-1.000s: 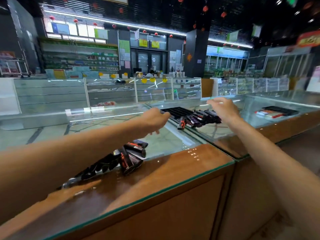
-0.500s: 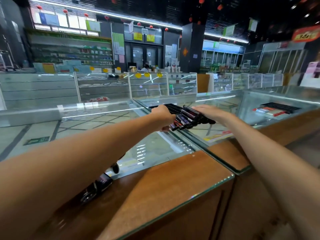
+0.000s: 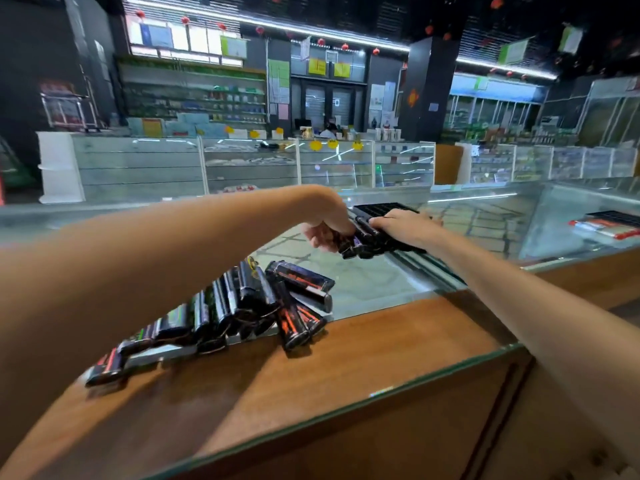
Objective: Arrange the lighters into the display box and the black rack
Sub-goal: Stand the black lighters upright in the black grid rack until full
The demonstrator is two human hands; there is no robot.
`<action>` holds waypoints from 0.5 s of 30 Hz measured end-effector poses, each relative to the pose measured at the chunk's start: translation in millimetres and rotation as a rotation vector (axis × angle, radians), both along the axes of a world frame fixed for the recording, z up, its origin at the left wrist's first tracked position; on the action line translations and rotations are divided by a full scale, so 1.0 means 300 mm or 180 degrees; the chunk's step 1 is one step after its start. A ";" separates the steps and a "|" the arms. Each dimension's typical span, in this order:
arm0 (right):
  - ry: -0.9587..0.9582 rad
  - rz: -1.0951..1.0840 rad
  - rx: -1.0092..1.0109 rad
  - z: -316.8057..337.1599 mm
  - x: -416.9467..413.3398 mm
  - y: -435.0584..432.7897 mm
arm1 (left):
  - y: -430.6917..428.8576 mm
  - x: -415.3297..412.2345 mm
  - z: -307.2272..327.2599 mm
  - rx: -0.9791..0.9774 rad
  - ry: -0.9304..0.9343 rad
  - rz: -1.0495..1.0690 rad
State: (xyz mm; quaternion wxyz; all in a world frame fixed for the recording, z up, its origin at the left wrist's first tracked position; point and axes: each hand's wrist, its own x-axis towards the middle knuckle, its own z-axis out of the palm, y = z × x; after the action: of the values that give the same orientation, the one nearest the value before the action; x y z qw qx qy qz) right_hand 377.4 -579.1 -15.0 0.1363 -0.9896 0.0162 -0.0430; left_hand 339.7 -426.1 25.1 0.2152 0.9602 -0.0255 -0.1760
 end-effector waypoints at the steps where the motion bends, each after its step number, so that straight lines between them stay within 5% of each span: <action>1: 0.0074 0.0031 -0.0013 0.001 -0.001 0.044 | 0.040 -0.004 0.004 0.0048 0.0010 0.0022; 8: 0.0288 0.0374 -0.0019 0.003 -0.065 0.400 | 0.381 -0.074 0.026 0.0182 0.0062 0.0282; 15: 0.0534 0.0738 0.0019 0.022 -0.179 0.629 | 0.689 -0.223 -0.004 -0.0353 -0.0064 0.0359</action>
State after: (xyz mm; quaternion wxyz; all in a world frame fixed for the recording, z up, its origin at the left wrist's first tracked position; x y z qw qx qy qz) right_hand 323.8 -390.3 -8.4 0.1415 -0.9845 -0.0868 0.0560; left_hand 272.8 -219.4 23.9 0.2775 0.9485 0.0167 -0.1522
